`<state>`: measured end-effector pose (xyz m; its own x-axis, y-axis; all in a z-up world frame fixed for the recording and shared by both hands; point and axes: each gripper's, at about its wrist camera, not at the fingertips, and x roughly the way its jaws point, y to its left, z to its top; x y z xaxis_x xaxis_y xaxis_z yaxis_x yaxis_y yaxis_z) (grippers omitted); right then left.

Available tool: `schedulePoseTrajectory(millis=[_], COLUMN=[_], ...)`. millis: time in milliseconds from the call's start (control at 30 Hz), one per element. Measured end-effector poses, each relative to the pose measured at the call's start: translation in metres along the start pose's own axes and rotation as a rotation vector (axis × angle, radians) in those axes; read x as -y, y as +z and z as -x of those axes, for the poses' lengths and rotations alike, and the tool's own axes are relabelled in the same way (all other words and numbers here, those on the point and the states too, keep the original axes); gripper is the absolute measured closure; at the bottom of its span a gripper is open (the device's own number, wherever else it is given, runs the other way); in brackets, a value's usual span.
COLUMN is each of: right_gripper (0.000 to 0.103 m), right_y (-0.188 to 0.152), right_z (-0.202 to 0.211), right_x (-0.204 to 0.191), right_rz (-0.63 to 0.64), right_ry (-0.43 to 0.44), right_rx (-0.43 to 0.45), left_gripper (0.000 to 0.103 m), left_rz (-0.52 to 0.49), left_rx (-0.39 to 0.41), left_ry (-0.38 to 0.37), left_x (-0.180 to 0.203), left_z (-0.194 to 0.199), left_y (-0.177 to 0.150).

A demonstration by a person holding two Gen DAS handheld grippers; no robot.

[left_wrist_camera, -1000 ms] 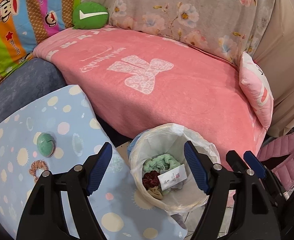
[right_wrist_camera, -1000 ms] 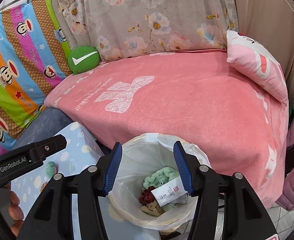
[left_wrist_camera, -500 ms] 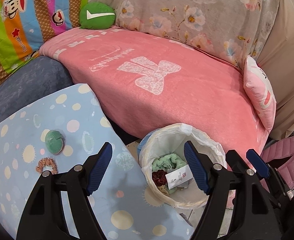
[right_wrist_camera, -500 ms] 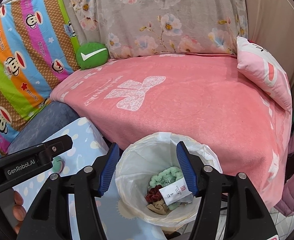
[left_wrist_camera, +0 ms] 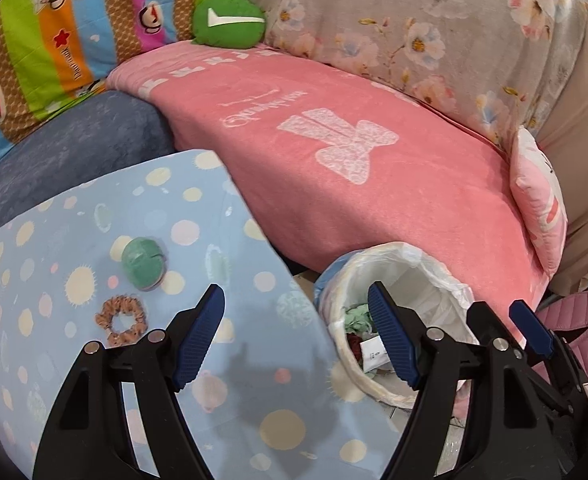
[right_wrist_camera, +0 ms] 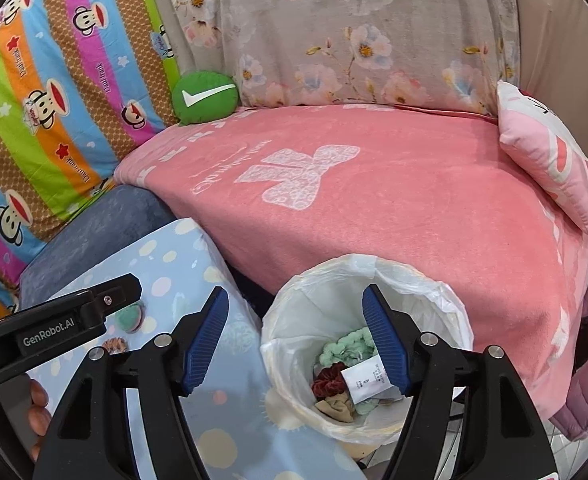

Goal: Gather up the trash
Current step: 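Move both grippers back over the beige scrunchie and green pouch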

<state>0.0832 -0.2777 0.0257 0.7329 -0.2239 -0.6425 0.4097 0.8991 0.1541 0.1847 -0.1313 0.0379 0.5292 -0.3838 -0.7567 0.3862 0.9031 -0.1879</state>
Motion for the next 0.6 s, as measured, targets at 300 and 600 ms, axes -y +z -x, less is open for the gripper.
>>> schedulePoseTrajectory(millis=[300, 600], right_gripper=[0.032, 0.032], right_y=[-0.014, -0.033], right_z=[-0.015, -0.037], right_x=[-0.047, -0.097], right_rz=[0.064, 0.129], right_ry=[0.038, 0.085], right_rx=[-0.041, -0.098], left_gripper=[0.032, 0.031], left_rz=[0.106, 0.196], left_rx=[-0.032, -0.064], left_ry=[0.068, 0.149], left_x=[-0.066, -0.132], left_z=[-0.009, -0.02], left_y=[-0.012, -0.029])
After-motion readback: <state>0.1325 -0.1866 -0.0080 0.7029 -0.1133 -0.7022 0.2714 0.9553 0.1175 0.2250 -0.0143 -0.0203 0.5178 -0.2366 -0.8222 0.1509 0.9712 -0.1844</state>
